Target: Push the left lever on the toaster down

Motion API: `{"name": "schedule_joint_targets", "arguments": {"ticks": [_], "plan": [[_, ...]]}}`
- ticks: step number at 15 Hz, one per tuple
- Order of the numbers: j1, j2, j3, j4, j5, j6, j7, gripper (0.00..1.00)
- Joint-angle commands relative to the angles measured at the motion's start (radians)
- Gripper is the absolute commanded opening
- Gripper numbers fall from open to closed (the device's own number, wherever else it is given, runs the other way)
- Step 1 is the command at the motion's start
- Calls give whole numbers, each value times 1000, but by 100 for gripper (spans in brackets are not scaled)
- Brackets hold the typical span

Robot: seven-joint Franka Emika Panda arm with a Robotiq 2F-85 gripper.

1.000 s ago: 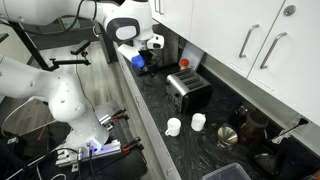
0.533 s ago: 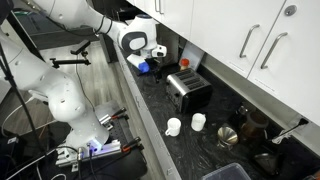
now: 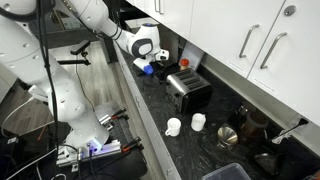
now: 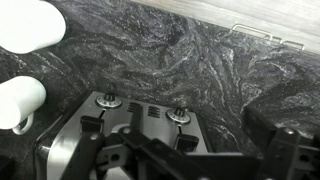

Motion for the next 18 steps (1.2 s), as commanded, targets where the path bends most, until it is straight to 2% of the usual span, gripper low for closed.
{"name": "schedule_joint_targets", "arguments": {"ticks": [1, 5, 6, 18], "plan": [[-10, 126, 2, 101, -25, 33, 55, 100], [-3, 224, -4, 188, -20, 37, 152, 100], [1, 155, -4, 132, 0, 27, 105, 100], [5, 182, -2, 147, -13, 48, 135, 100]]}}
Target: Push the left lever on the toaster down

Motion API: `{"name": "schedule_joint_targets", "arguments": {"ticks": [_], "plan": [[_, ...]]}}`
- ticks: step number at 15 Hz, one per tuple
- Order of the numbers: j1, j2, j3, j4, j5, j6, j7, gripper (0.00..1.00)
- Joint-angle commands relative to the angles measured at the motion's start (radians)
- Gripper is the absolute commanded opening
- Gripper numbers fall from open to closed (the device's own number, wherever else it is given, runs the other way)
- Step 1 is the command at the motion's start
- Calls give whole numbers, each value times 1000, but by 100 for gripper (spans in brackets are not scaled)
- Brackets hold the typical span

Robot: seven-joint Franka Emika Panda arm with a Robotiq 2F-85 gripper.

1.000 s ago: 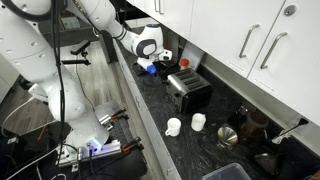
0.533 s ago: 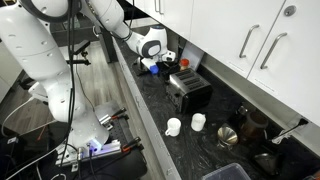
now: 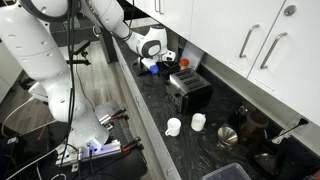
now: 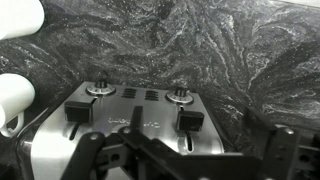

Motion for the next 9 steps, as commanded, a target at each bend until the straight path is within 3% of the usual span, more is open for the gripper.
{"name": "schedule_joint_targets", "arguments": {"ticks": [1, 9], "plan": [[8, 17, 1, 7, -17, 24, 33, 100], [26, 38, 0, 9, -65, 59, 146, 100]]}}
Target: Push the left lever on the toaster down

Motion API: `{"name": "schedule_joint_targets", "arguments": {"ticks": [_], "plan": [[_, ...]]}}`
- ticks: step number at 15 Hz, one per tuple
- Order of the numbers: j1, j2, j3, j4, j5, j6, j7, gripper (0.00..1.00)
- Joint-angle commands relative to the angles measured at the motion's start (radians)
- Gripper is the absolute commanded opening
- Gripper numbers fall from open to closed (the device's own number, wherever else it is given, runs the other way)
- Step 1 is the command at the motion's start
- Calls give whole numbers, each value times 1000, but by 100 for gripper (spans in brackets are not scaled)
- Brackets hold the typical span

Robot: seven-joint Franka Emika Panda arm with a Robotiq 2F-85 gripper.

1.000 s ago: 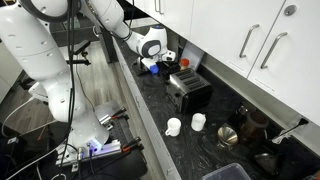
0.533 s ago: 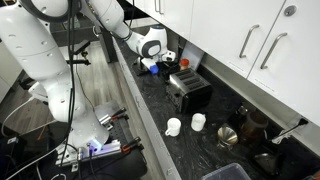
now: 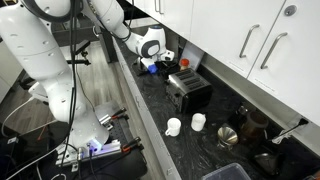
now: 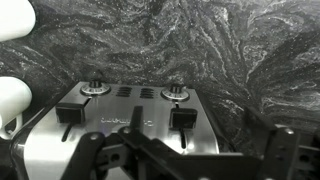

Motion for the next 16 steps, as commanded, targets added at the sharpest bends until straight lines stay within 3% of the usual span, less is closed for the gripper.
{"name": "schedule_joint_targets", "arguments": {"ticks": [1, 2, 3, 5, 14, 16], "plan": [[6, 28, -3, 9, -51, 29, 75, 100], [6, 31, -3, 10, -58, 31, 87, 95], [6, 36, -4, 10, -64, 35, 98, 74], [5, 48, -5, 13, -69, 49, 107, 68], [18, 139, -32, 53, -127, 143, 112, 4], [21, 158, -37, 68, -134, 151, 107, 0]]}}
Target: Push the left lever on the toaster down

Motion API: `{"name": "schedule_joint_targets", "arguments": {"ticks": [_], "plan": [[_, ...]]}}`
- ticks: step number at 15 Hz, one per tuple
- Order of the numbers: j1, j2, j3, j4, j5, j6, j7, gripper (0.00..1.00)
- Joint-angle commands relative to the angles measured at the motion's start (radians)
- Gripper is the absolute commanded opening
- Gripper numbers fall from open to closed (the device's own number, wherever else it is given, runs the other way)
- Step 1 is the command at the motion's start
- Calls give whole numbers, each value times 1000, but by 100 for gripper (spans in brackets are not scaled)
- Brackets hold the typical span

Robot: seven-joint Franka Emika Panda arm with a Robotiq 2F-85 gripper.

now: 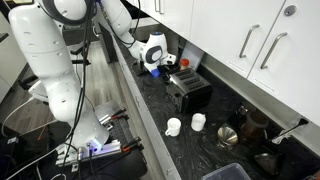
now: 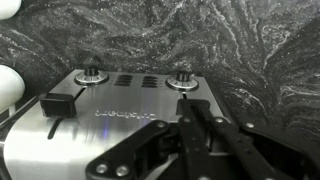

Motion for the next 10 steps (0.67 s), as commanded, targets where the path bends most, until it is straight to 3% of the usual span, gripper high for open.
{"name": "schedule_joint_targets", "arguments": {"ticks": [1, 10], "plan": [[19, 56, -22, 46, -27, 25, 10, 0], [23, 115, -23, 69, 12, 21, -13, 0]]}}
